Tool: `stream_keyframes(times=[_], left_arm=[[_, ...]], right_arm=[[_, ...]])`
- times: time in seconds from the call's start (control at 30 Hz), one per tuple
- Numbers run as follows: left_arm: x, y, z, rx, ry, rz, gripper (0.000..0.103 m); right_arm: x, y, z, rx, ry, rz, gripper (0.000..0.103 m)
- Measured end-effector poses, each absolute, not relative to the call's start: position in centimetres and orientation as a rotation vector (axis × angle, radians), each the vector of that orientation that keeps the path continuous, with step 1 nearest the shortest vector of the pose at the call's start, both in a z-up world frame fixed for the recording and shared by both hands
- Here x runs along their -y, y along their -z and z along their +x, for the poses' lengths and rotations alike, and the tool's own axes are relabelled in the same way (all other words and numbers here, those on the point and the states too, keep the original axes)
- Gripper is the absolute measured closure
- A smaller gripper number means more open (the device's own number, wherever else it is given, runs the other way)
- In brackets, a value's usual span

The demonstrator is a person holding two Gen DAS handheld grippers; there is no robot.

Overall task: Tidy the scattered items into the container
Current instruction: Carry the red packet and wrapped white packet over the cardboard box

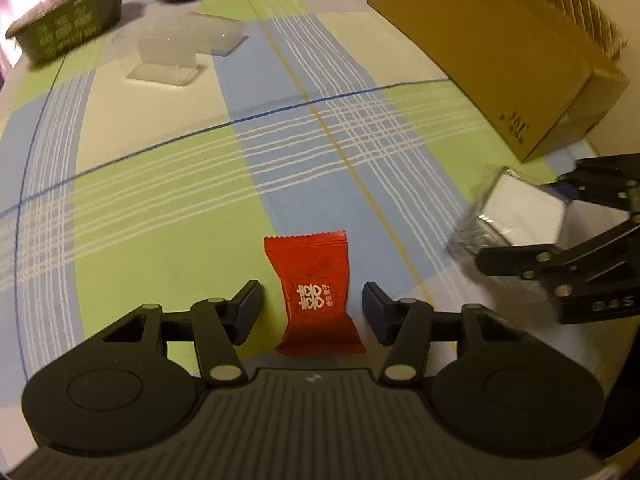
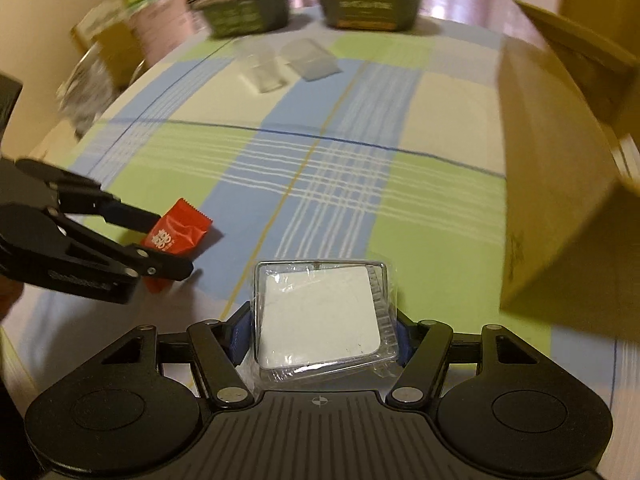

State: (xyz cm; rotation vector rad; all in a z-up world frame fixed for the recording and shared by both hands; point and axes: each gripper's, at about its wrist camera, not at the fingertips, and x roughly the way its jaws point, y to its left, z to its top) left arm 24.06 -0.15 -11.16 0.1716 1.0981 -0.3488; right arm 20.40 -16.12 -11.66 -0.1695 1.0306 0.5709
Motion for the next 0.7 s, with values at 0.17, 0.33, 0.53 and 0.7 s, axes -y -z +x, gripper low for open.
stream_keyframes(times=[0.17, 0.33, 0.53, 0.7], left_arm=[[0.2, 11.0, 24.1, -1.117, 0.333, 0.197, 0.077], [0.0, 9.8, 22.9, -1.122, 0.343, 0.178, 0.078], [0.3, 7.4, 20.9, -1.109, 0.346, 0.159, 0.078], [0.9, 5.1, 19.2, -1.083, 0.348, 0.156, 0.078]], right_arm=[[16.7, 11.2, 19.8, -1.033, -0.548, -0.119, 0.035], [16.9, 10.2, 18.8, -1.016, -0.543, -0.092, 0.035], [17.2, 8.0, 17.5, -0.985, -0.524, -0.072, 0.035], [18.0, 5.4, 16.3, -0.94, -0.506, -0.071, 0.035]])
